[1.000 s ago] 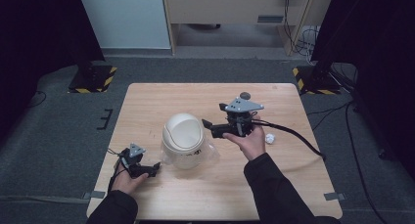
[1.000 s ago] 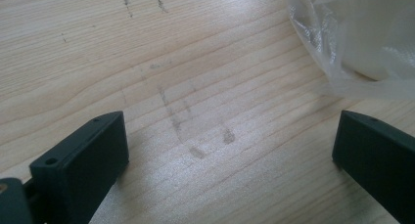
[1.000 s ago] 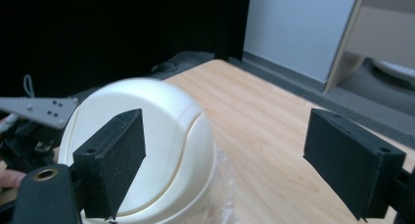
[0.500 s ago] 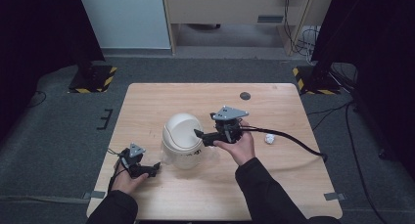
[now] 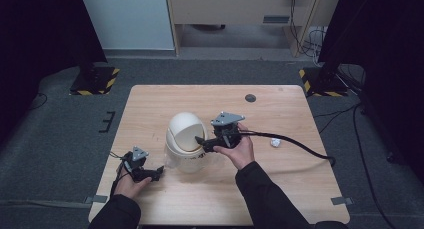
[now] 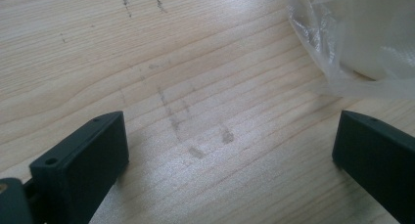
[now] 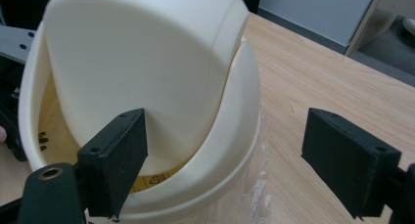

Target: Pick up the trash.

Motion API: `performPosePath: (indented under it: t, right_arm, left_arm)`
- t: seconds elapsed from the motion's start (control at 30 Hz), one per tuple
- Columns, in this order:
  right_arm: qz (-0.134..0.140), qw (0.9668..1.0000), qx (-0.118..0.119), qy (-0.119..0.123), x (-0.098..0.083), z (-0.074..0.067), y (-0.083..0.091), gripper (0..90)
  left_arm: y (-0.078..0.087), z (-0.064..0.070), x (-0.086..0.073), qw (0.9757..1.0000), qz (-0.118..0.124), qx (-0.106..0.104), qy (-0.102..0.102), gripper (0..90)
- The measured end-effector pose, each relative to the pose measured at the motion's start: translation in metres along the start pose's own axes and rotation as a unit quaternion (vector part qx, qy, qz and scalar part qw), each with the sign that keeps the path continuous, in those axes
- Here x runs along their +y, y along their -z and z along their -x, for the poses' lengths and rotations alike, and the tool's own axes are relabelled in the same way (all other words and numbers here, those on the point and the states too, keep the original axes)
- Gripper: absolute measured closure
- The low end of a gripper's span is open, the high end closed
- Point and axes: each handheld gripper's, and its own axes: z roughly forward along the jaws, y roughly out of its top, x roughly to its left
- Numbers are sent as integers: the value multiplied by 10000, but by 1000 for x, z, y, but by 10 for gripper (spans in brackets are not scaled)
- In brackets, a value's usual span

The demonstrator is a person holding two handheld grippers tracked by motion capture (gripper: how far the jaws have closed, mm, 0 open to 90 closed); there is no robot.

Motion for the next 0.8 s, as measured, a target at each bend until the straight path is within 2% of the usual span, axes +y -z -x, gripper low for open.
performPosePath:
  t: [0.37, 0.57, 0.73, 0.8]
  right_arm:
    - [-151, 9999, 3, -39, -2, 2, -14, 176]
    - [-130, 9999, 27, -102, -2, 2, -18, 202]
    - [-99, 9999, 41, -110, -2, 2, -17, 202]
    - [-68, 9999, 54, -75, 0, 1, -9, 202]
  left_arm:
    - [0, 0, 0, 10000, -5, -10, -5, 0]
    - [0, 0, 0, 10000, -7, -13, -5, 0]
    - [0, 0, 0, 10000, -5, -10, -4, 0]
    - [0, 0, 0, 10000, -6, -9, -5, 0]
